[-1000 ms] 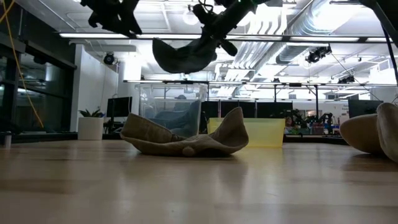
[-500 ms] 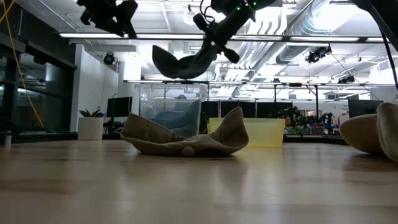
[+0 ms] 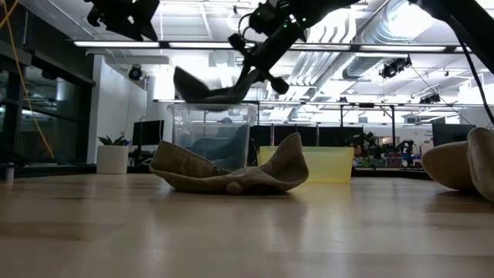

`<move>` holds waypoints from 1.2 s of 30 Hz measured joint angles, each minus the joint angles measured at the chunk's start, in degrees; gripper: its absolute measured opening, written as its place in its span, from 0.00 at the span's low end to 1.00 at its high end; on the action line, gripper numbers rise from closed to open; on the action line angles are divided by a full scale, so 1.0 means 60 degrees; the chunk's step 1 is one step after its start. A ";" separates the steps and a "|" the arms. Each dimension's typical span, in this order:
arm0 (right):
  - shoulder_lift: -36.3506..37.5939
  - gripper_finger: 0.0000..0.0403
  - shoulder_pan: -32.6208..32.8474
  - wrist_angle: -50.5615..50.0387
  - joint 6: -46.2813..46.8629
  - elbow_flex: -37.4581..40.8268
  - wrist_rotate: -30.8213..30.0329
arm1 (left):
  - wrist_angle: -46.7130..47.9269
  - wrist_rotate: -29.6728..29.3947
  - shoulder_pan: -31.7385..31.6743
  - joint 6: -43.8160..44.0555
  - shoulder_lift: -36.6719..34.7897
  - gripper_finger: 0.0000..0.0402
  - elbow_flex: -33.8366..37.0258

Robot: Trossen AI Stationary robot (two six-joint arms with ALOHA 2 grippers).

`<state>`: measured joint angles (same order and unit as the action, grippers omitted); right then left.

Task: Pick & Place hat
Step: Put the black cap into the transparent bin

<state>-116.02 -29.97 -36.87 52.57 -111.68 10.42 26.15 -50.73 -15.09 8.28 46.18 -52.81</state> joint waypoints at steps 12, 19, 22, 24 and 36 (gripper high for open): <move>-0.0242 0.02 0.0139 -0.0554 0.0644 0.0000 -0.0223 | 0.0463 0.0082 -0.0004 0.0527 0.0006 0.52 0.0002; -0.0238 0.04 0.0119 -0.0880 0.0654 0.0000 -0.0540 | 0.0466 0.0112 -0.0002 0.0673 0.0006 0.52 0.0002; -0.0238 0.05 0.0115 -0.0909 0.0453 0.0000 -0.0283 | 0.0545 0.0108 -0.0004 0.0673 0.0006 0.52 0.0002; -0.0238 0.07 0.0115 -0.0893 0.0334 0.0000 -0.0178 | 0.0637 0.0108 -0.0003 0.0677 0.0006 0.52 0.0002; -0.0238 0.44 0.0106 -0.0854 -0.0096 0.0000 -0.0059 | 0.0745 0.0184 -0.0004 0.0680 0.0006 0.52 0.0002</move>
<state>-117.45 -29.33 -42.00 52.00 -111.68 10.06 30.62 -49.63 -15.11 12.36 46.22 -52.80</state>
